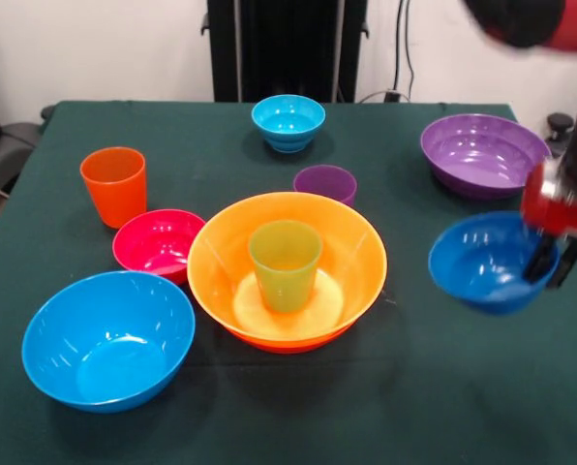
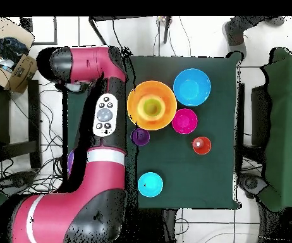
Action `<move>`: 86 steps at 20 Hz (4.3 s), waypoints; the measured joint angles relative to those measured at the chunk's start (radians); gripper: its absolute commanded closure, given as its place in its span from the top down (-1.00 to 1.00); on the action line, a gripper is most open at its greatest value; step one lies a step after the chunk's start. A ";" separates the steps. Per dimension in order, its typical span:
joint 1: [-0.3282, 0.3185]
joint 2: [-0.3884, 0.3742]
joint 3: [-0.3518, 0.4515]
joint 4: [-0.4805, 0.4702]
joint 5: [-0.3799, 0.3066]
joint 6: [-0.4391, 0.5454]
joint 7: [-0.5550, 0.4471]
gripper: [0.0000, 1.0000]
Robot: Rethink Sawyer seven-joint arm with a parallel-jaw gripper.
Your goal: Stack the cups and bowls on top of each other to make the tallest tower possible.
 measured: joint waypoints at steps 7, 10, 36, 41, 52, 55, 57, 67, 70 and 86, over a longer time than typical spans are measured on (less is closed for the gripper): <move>-0.022 -0.123 -0.025 0.003 -0.001 0.106 0.000 -1.00; -0.039 -0.171 -0.029 0.022 -0.001 0.110 0.000 -1.00; -0.282 -0.346 0.040 0.366 -0.153 -0.124 -0.073 -1.00; -0.277 -0.347 0.065 0.367 -0.154 -0.125 -0.073 -1.00; -0.266 -0.347 0.094 0.367 -0.160 -0.125 -0.073 -1.00; -0.262 -0.347 0.094 0.367 -0.177 -0.125 -0.073 -1.00; -0.261 -0.347 0.095 0.368 -0.192 -0.125 -0.073 -1.00; -0.261 -0.345 0.101 0.372 -0.222 -0.137 -0.073 -1.00; -0.261 -0.344 0.104 0.373 -0.223 -0.147 -0.073 -1.00; -0.264 -0.300 0.141 0.350 -0.229 -0.149 -0.073 -1.00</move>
